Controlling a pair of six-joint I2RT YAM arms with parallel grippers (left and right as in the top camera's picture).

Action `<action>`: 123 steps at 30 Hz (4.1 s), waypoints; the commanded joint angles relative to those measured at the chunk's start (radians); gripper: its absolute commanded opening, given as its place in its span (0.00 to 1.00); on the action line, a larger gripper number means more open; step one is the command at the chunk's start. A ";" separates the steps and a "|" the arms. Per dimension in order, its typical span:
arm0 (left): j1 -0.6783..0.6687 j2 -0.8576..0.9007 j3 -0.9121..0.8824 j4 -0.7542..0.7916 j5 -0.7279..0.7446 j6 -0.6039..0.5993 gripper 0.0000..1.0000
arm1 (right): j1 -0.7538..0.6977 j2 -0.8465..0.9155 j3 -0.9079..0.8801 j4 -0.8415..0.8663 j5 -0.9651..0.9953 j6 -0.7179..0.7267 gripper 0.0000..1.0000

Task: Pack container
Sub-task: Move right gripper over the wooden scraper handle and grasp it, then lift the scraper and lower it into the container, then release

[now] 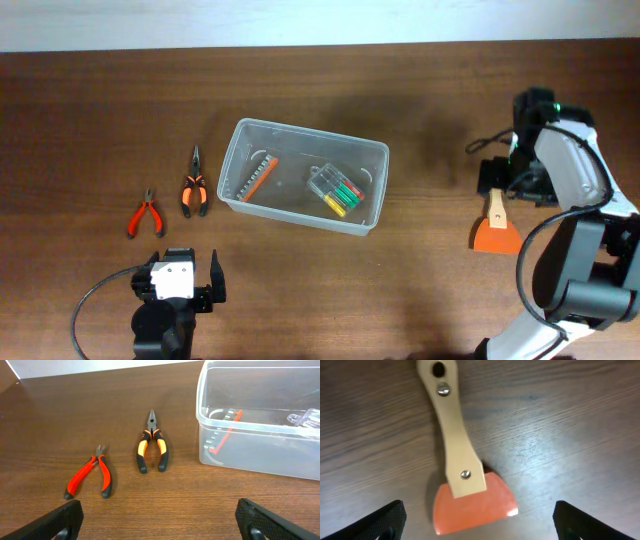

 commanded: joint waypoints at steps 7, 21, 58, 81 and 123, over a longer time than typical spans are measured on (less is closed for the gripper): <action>-0.005 -0.006 -0.007 0.001 -0.008 0.019 0.99 | 0.000 0.008 -0.026 0.113 -0.093 -0.106 0.93; -0.005 -0.006 -0.007 0.001 -0.008 0.019 0.99 | -0.001 0.131 -0.026 0.195 -0.054 -0.126 0.91; -0.005 -0.006 -0.007 0.001 -0.008 0.019 0.99 | -0.001 0.232 -0.033 0.160 -0.073 -0.090 0.30; -0.005 -0.006 -0.007 0.001 -0.008 0.019 0.99 | 0.011 0.190 0.379 -0.083 -0.095 -0.081 0.04; -0.005 -0.006 -0.007 0.001 -0.008 0.019 0.99 | 0.946 0.203 0.644 -0.026 -0.083 -0.430 0.04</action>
